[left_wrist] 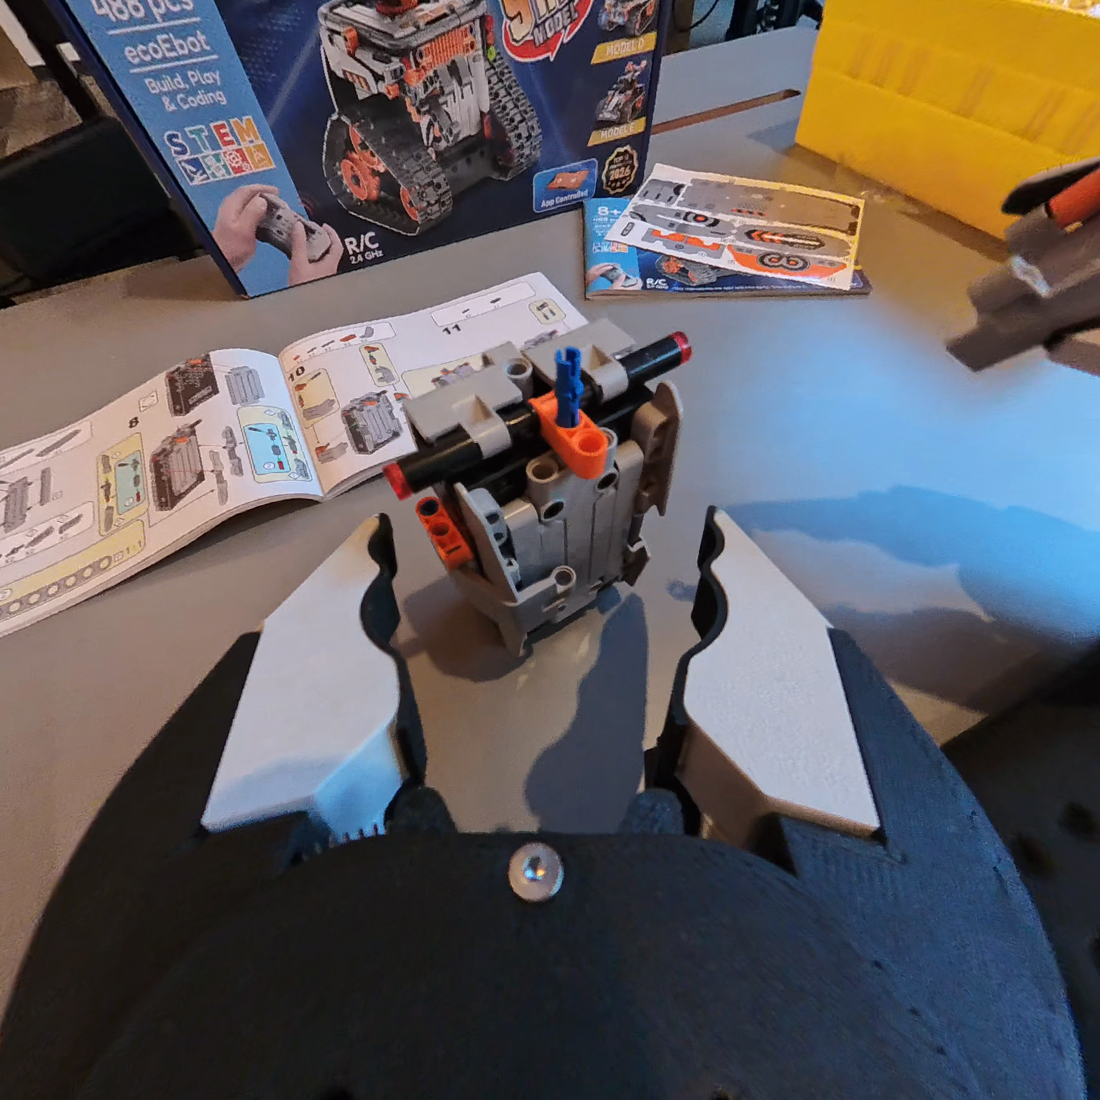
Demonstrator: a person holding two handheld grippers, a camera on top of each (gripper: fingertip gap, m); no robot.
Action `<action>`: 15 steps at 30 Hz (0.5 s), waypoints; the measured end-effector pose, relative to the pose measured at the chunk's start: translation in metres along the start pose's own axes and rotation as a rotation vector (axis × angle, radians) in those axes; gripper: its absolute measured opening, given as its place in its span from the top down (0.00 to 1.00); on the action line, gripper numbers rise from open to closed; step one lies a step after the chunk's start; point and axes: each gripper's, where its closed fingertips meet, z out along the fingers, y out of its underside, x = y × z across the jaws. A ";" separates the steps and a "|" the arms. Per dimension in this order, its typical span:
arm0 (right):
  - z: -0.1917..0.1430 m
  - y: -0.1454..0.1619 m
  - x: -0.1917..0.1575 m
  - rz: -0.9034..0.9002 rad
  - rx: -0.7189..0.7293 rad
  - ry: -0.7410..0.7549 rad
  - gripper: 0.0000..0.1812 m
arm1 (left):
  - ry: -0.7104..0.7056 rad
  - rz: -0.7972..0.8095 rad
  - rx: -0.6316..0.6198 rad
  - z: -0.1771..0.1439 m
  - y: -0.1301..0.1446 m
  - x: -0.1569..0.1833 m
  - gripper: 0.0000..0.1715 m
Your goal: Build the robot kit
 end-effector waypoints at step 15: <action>0.008 0.016 -0.009 0.064 -0.067 -0.067 0.78 | 0.486 -0.034 -0.120 -0.004 0.033 -0.007 0.61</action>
